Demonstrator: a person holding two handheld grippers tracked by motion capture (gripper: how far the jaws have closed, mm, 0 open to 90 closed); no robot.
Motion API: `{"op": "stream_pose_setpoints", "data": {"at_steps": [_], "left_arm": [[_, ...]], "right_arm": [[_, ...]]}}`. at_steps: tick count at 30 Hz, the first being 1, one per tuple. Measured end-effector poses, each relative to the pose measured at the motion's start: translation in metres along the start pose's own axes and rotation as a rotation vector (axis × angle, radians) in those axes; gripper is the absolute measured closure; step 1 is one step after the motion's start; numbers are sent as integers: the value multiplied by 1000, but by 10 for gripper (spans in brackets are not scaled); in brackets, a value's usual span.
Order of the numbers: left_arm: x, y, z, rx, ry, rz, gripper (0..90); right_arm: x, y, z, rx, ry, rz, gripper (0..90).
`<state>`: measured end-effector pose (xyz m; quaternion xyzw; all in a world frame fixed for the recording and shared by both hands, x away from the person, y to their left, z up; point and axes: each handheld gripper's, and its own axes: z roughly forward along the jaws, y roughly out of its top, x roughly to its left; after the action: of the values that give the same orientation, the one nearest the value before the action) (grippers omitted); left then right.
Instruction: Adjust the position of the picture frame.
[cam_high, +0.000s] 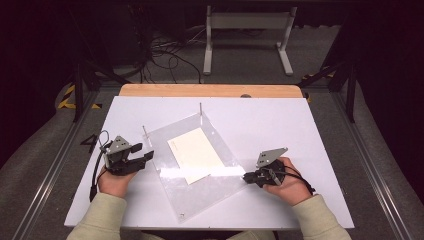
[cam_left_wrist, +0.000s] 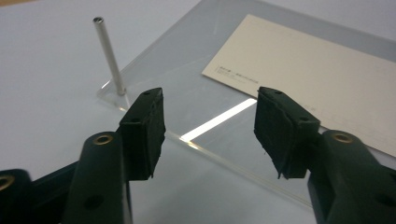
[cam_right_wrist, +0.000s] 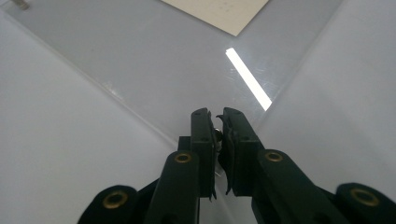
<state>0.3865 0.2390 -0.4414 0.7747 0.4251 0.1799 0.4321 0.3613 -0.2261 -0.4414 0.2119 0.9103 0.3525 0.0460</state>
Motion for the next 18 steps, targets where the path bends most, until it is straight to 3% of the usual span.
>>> {"op": "stream_pose_setpoints", "data": {"at_steps": [4, 8, 13, 17, 18], "left_arm": [[10, -3, 2, 23, 20, -62, 492], [17, -4, 7, 23, 37, -135, 397], [20, 1, 20, 22, 96, -148, 385], [24, 14, 31, 34, 169, -125, 392], [24, 14, 31, 34, 169, -125, 401]], "right_arm": [[13, 2, 2, 16, 40, -16, 829], [22, 4, 5, 26, 76, -26, 828], [21, 4, 5, 10, 109, -9, 802], [20, 8, -7, -79, 70, -8, 779], [20, 8, -7, -79, 70, -8, 779]]}}
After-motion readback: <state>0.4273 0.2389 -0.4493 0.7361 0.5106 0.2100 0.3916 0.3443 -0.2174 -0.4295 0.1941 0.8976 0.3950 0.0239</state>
